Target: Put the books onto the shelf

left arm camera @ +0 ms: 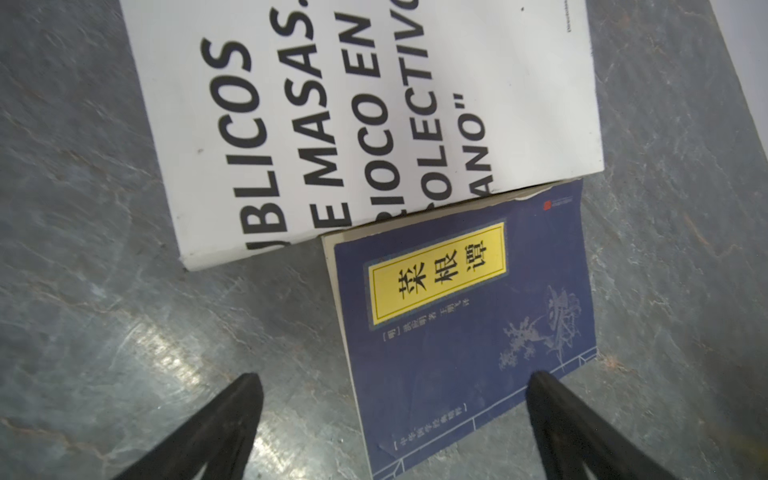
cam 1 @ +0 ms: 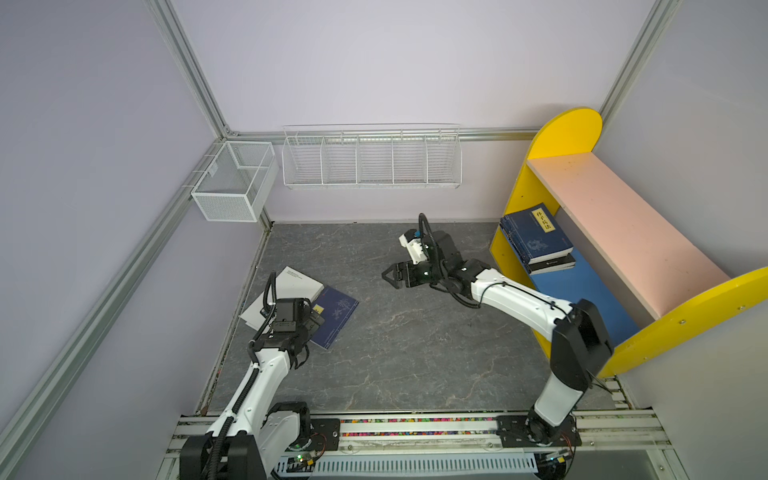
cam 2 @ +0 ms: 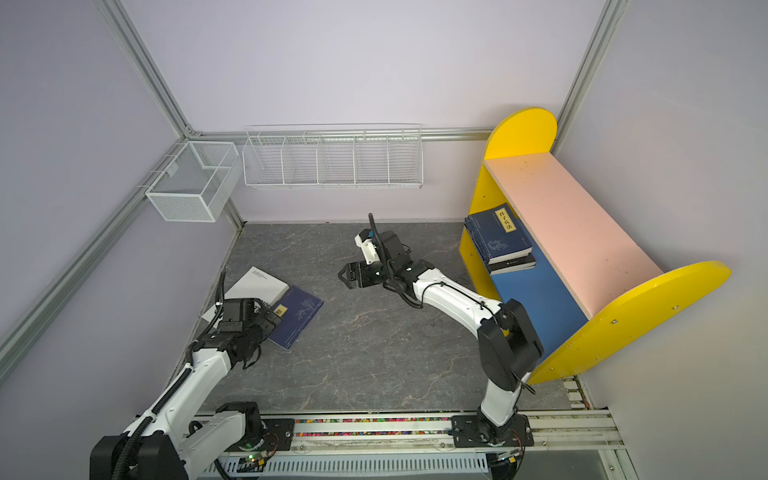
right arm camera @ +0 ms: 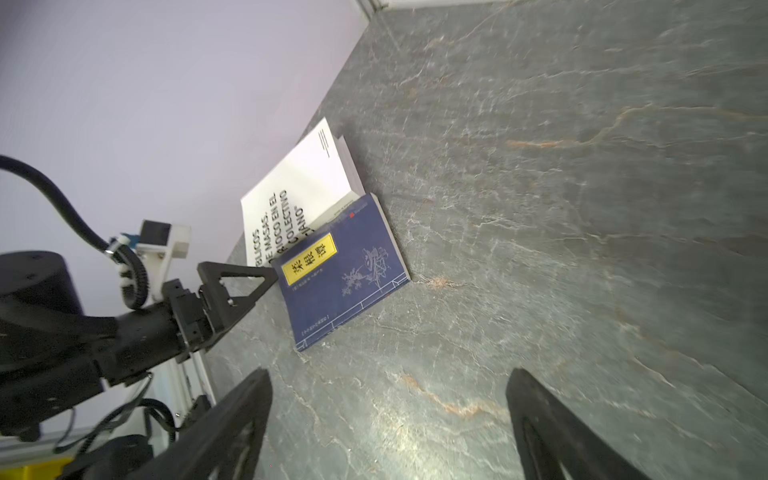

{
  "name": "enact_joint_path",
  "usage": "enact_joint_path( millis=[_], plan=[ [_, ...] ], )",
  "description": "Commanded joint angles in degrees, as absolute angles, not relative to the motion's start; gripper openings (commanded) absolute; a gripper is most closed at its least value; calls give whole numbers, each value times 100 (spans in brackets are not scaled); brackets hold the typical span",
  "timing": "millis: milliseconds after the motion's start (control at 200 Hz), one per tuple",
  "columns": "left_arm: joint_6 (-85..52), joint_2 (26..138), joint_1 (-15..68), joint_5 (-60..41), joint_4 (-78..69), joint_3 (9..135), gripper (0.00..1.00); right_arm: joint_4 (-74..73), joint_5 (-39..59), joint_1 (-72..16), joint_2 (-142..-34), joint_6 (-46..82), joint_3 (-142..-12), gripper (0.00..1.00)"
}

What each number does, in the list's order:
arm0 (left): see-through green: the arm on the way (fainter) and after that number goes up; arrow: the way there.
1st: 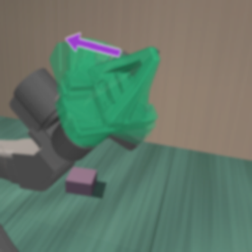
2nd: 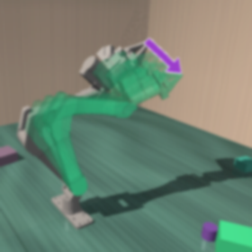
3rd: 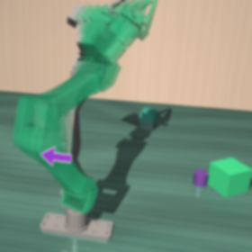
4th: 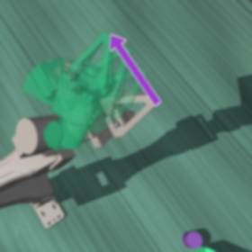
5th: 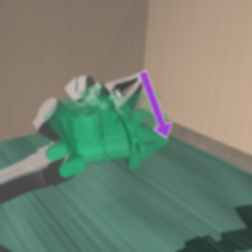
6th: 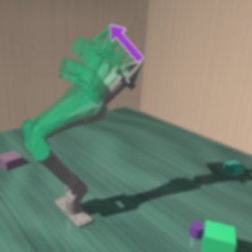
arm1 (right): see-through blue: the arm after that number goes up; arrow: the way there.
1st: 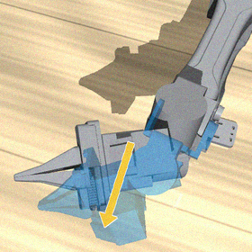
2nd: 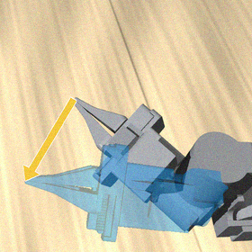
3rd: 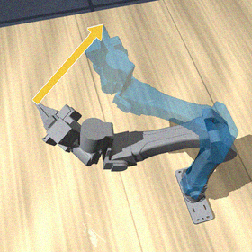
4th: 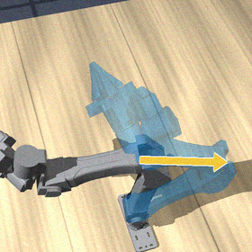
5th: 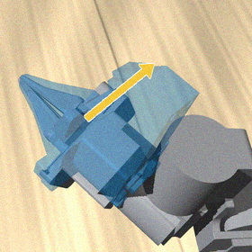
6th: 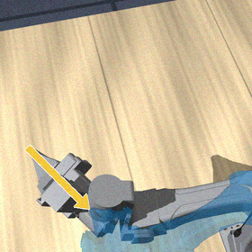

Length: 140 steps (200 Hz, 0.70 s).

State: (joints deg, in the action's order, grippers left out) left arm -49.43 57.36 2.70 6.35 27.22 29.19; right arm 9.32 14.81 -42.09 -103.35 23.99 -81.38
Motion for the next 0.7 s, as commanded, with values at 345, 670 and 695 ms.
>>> enact_joint_path(
  millis=[345, 670, 695],
  plan=[
    [-5109, 6826, 29, 402, 1616, 2789, 99, 462, 585, -4985, -12871, 1961, -10172, 88],
    [-4919, 7408, -60, 213, 1129, 2934, 99, 1450, 1408, -5012, -14555, 1901, -12105, 96],
    [-4922, 7468, -76, 168, 1089, 2949, 99, 1490, 1442, -5018, -14600, 1953, -12135, 94]
  ],
)
